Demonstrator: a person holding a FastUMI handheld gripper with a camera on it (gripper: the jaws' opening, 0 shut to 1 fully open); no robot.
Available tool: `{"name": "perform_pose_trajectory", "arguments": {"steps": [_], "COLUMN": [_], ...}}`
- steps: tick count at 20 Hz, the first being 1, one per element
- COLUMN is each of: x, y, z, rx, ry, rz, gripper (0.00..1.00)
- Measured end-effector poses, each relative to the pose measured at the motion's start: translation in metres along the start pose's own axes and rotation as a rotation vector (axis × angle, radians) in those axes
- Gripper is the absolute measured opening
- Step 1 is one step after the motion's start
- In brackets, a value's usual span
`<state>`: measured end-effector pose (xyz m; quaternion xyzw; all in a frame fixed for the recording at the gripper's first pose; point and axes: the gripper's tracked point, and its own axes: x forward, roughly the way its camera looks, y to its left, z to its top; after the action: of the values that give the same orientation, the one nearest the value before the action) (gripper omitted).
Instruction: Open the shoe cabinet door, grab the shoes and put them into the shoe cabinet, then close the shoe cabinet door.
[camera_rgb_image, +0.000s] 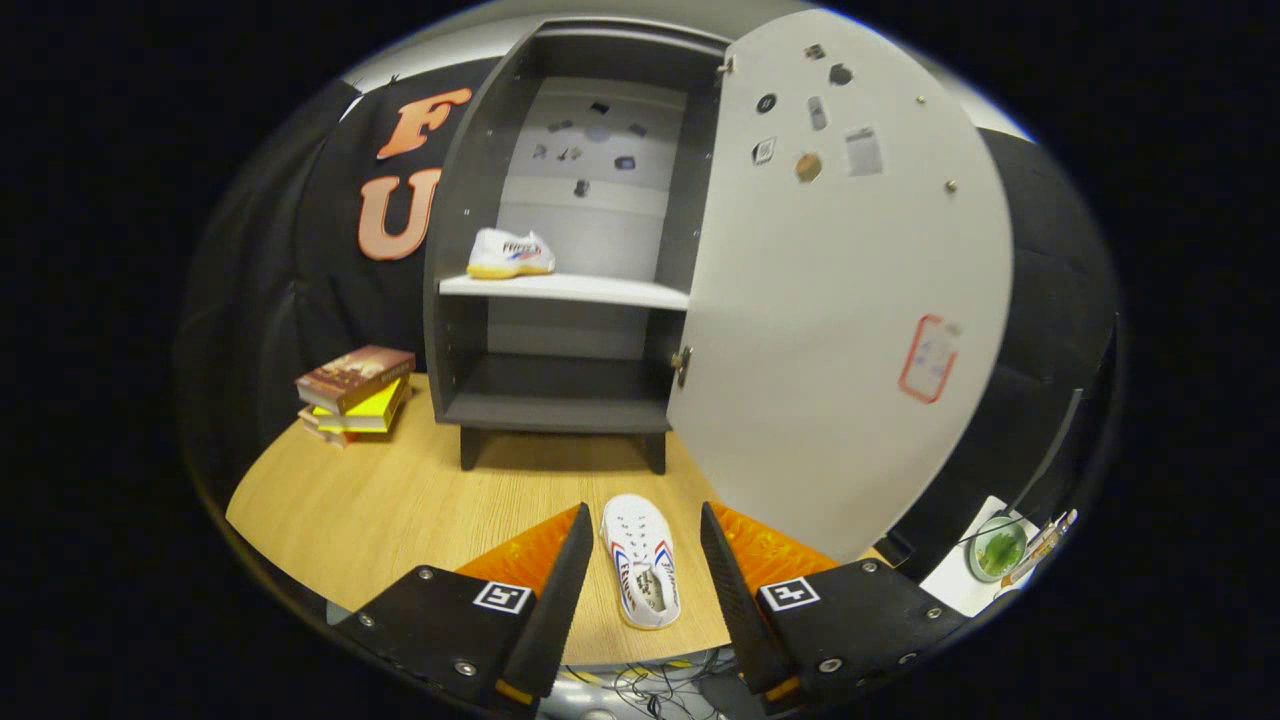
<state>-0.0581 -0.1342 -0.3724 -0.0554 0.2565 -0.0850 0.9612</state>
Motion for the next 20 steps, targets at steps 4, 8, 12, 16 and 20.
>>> {"name": "perform_pose_trajectory", "arguments": {"steps": [4,8,12,16,20], "x": [0.064,0.100,0.121,0.137,0.139], "y": [0.009,0.018,0.018,0.017,0.020], "z": [-0.066,-0.103,-0.118,-0.129,-0.132], "rx": [-0.030,-0.026,-0.009,0.005,0.111], "ry": [0.168,0.256,0.297,0.323,0.319], "rz": [0.034,0.059,0.053,0.047,0.087], "gripper": [0.74,0.70,0.60,0.37,0.09]}}
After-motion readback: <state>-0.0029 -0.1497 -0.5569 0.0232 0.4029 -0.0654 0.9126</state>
